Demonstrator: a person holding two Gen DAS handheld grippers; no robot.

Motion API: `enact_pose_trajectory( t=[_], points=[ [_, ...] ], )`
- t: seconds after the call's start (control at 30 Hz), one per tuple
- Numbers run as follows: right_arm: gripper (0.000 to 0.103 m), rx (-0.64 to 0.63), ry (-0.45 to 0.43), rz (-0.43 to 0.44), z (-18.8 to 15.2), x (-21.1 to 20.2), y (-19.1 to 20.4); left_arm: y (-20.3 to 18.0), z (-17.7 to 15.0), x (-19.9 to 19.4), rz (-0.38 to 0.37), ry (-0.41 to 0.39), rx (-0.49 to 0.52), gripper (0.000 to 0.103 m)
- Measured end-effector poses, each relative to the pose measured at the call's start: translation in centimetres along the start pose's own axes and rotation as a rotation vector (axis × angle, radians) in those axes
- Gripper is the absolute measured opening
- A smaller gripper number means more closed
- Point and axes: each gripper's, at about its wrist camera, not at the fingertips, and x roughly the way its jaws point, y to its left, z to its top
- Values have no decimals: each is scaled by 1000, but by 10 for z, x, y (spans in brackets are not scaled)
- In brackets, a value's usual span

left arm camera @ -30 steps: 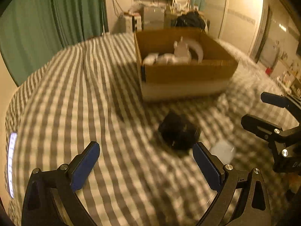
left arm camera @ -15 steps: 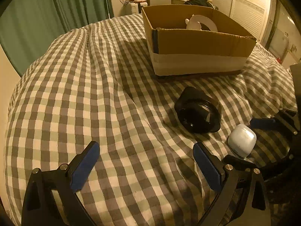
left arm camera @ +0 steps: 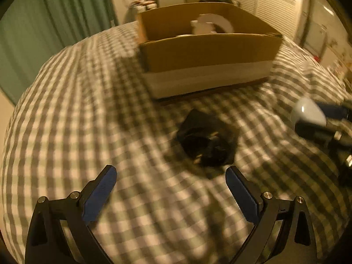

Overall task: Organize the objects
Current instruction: 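Grasp the black glasses case with the left gripper while the right gripper grasps the white earbuds case, then carry the glasses case and earbuds case into the box and open both grippers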

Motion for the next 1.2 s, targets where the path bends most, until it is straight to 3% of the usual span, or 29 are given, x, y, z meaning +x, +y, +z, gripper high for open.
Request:
enact_pose_trajectory(
  t=[0.2,0.4,0.47,0.53,0.77,1.2],
  points=[
    [50,30,-34,-11,4,-12,-19,-22,20,22,-56,10,49,102],
    [50,41,-22,24,7,-4,-18,-25,28,63,-100,94,59,101],
    [50,44,-19,34,7,-1,-19,-24,26,66,-119,101,55,92],
    [50,44,-16,39,7,1,-18,-23,26,62,-125,88,58,83],
    [50,15,-21,45,5,-1,-9,-16,18,40,-118,53,44,83],
    [50,-21,-48,23,-10,-34,22,13,-3,-50,-90,-65,-38,83]
  ],
)
